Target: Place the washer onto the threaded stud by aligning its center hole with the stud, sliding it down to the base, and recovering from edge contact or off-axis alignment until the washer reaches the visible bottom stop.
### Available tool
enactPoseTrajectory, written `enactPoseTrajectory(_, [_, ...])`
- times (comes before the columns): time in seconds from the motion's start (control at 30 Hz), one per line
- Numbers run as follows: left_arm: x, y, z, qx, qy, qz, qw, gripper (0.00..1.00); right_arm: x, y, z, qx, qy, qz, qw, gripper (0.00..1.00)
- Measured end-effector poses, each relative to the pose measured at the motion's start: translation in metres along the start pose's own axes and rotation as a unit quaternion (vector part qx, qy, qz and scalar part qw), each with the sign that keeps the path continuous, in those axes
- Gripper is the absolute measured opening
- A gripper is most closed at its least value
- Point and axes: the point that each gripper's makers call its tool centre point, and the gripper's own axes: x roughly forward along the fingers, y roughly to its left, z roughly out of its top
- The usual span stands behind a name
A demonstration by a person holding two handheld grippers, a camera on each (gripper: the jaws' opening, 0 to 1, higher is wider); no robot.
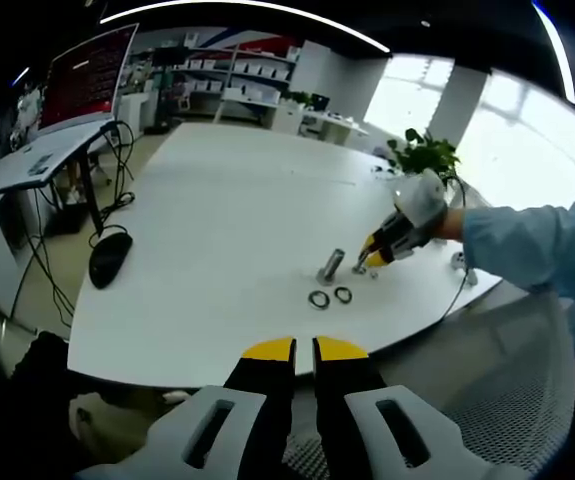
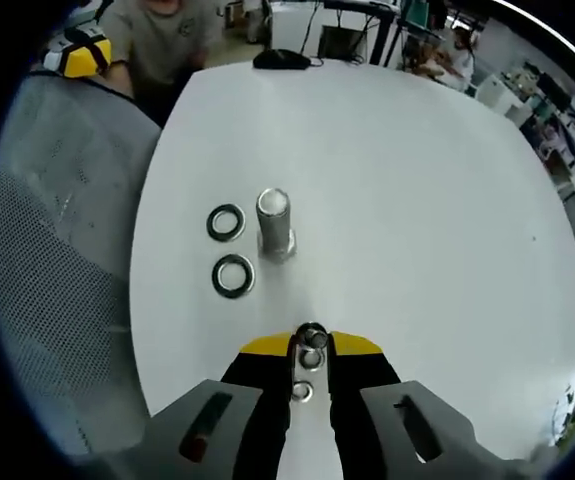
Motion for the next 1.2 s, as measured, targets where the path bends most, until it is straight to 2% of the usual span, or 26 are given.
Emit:
enactPoseTrajectory(0.43, [0.000,0.000,0.001,-0.002,-0.002,0.001,1.0000,0.04,0.015,0.011,-0.007,-0.015,0.019,0.016,0.9996,0.15])
enactPoseTrajectory(0.77, [0.000,0.000,0.002,-0.002,-0.005,0.000,1.0000,0.04,0.014,0.015,-0.015,-0.019,0.033,0.026,0.9989,0.15])
enactPoseTrajectory(1.0, [0.000,0.000,0.002,-0.001,-0.006,-0.001,1.0000,0.04,0.004,0.010,-0.021,-0.001,0.023,0.022,0.9995,0.18])
enactPoseTrajectory(1.2, [0.000,0.000,0.003,0.001,-0.006,-0.002,1.0000,0.04,-0.002,0.009,-0.036,0.025,0.023,0.020,0.9992,0.18])
